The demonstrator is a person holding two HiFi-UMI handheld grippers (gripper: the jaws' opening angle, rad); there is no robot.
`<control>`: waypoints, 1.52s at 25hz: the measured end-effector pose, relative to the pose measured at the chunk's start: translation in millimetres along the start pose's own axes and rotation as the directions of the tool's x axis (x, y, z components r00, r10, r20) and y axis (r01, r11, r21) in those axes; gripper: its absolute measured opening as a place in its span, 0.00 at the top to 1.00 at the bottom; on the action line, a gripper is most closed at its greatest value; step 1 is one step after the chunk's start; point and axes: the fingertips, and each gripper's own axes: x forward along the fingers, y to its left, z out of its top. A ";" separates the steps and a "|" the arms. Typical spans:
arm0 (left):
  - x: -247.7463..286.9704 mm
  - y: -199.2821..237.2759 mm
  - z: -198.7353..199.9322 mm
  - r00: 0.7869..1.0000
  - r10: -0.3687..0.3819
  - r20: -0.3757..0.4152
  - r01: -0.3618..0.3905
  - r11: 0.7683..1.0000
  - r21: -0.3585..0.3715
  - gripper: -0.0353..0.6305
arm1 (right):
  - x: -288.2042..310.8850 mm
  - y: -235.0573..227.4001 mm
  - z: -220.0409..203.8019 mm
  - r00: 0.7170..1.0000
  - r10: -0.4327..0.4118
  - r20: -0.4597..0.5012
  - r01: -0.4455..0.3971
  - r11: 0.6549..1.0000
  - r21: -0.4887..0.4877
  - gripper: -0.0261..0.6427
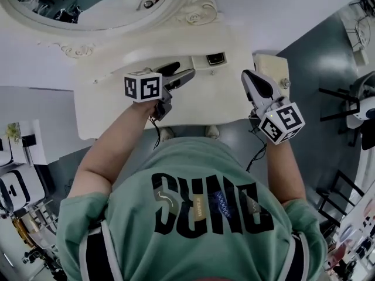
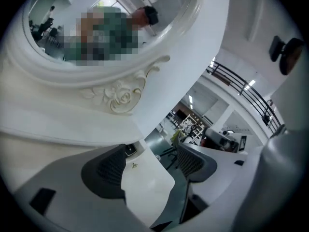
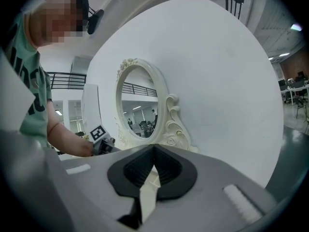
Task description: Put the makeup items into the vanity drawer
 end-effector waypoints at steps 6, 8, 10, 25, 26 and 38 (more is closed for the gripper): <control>-139.9 -8.3 36.5 0.962 -0.035 0.271 0.007 0.995 0.103 0.44 | 16.1 28.8 16.3 0.999 0.040 -0.019 -0.041 0.999 -0.025 0.95; -180.5 -15.9 53.7 0.925 -0.046 0.377 -0.011 0.989 0.147 0.46 | 28.9 37.7 28.9 0.997 0.073 -0.016 -0.074 0.996 -0.047 0.95; -216.5 -26.5 65.6 0.885 -0.057 0.461 -0.037 0.981 0.191 0.50 | 40.8 47.8 41.2 0.995 0.104 -0.010 -0.104 0.993 -0.053 0.95; -292.4 -44.1 60.8 0.780 -0.107 0.617 -0.095 0.954 0.286 0.94 | 87.9 114.1 73.0 0.972 0.235 -0.030 -0.237 0.967 -0.091 0.95; -289.9 -41.0 58.9 0.787 -0.089 0.610 -0.114 0.952 0.285 0.94 | 88.4 115.4 72.2 0.971 0.237 -0.033 -0.239 0.967 -0.091 0.95; -260.2 -13.6 41.7 0.837 0.094 0.540 -0.246 0.944 0.217 0.94 | 81.8 112.0 59.8 0.974 0.225 -0.023 -0.225 0.974 -0.038 0.95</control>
